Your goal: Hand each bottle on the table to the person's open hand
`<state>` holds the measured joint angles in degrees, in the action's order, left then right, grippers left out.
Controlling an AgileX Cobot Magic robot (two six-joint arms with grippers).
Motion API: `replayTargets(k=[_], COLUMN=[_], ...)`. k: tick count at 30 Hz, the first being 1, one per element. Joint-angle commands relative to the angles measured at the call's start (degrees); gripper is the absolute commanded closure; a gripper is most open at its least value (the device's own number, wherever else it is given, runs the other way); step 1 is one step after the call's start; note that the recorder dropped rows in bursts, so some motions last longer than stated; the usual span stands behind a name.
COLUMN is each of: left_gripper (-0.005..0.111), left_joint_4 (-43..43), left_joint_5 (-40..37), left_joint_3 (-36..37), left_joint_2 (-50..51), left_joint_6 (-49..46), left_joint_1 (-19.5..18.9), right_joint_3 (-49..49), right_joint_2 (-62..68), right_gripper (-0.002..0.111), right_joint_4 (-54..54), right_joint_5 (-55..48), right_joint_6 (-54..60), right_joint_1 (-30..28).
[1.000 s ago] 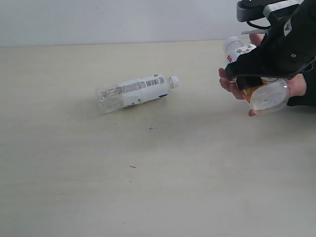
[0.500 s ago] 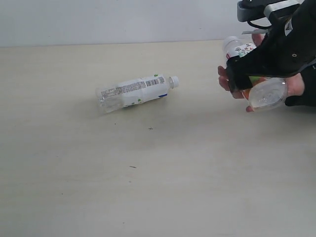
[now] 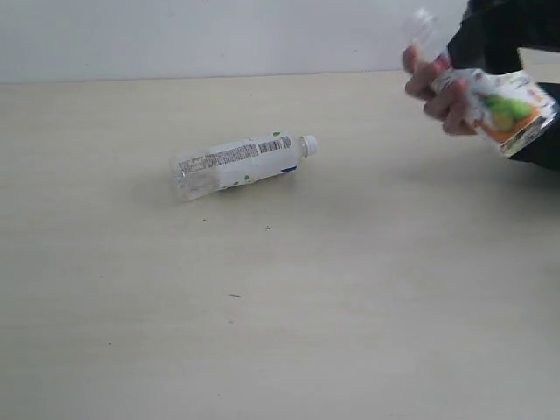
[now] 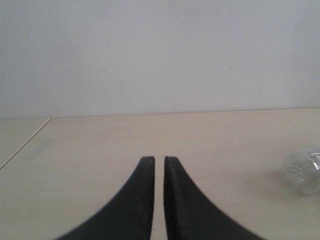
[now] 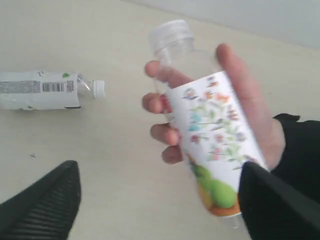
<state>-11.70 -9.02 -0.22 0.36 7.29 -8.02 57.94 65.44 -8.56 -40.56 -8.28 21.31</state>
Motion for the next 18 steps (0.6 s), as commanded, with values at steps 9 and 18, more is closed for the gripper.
replayTargets(k=[9,18], left_gripper=[0.097,0.097], left_joint_4=[0.18,0.18], left_joint_5=[0.58,0.58], left_joint_3=[0.22,0.22], left_joint_2=[-0.36,-0.36], left_joint_6=[-0.01,-0.01], left_joint_1=[-0.15,-0.15], right_joint_3=[-17.07,-28.16], right_joint_2=[-29.35,-41.96], right_gripper=[0.108,0.108], right_joint_4=[2.07,4.10], right_joint_5=[6.49,14.47], right_joint_6=[2.76,2.64], right_joint_1=[-0.37,-0.26])
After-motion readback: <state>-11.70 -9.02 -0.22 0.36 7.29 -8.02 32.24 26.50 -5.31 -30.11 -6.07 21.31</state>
